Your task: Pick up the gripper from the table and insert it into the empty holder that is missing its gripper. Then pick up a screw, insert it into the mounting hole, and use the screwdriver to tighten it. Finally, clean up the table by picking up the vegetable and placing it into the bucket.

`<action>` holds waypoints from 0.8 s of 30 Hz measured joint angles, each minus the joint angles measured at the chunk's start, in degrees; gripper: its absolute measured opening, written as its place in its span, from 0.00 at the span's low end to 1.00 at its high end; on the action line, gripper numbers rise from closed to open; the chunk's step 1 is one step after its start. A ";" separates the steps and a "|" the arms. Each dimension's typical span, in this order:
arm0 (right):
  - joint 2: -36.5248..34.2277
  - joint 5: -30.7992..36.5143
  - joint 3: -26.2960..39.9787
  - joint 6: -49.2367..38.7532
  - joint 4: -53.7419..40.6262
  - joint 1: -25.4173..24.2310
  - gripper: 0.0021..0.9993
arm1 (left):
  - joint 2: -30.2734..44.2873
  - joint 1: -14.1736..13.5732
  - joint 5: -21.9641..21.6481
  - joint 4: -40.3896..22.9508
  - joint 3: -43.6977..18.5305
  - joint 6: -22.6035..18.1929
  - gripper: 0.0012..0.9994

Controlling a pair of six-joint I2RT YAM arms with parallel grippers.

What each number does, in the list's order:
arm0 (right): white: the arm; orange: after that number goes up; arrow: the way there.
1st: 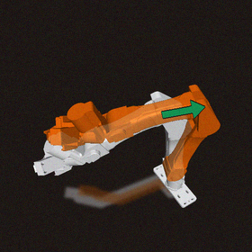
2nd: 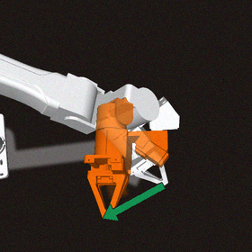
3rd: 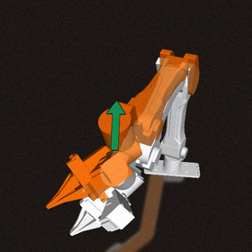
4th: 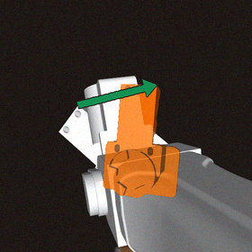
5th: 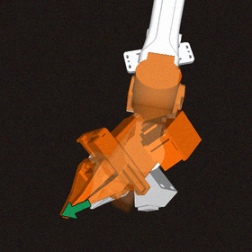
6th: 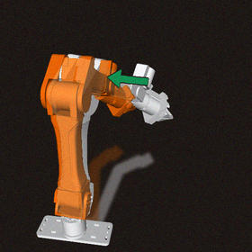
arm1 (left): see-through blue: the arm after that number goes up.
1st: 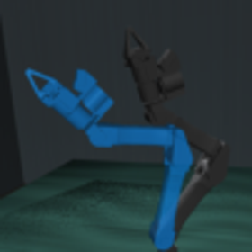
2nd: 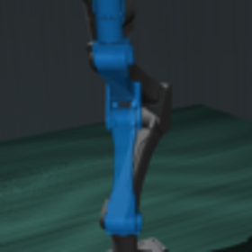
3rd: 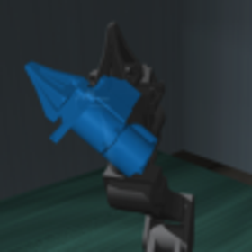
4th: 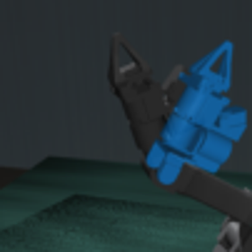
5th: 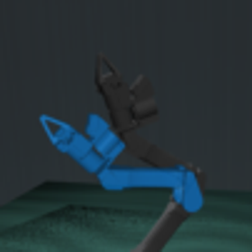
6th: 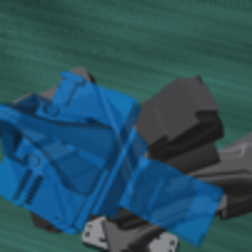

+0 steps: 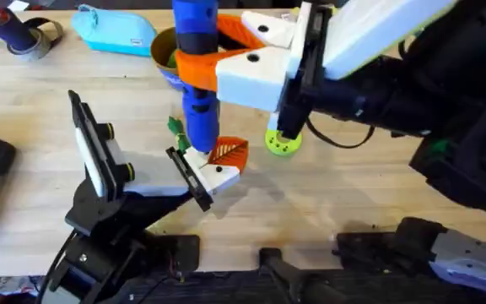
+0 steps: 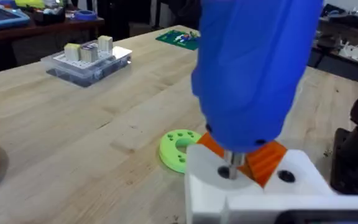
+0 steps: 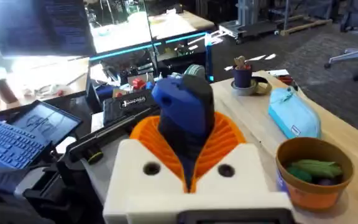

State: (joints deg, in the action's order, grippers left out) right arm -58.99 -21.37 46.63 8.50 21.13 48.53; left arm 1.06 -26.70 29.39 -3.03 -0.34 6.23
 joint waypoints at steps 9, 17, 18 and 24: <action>0.00 -0.15 0.00 -1.07 0.70 0.00 0.02 | 0.00 0.00 0.00 0.00 0.00 -0.01 0.01; -0.01 -0.15 0.00 -1.28 0.69 0.00 0.02 | 0.00 0.00 0.00 0.00 0.00 0.00 0.01; -0.01 -0.16 0.00 -1.27 0.68 0.00 0.02 | 0.00 0.00 0.00 0.00 0.00 -0.01 0.01; -0.89 -0.15 0.01 -1.25 0.89 0.00 0.02 | 0.01 0.00 -0.02 -0.03 0.00 0.06 0.01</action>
State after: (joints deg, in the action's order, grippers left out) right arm -59.88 -21.52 46.64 7.25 22.02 48.53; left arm 1.07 -26.70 29.36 -3.06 -0.34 6.29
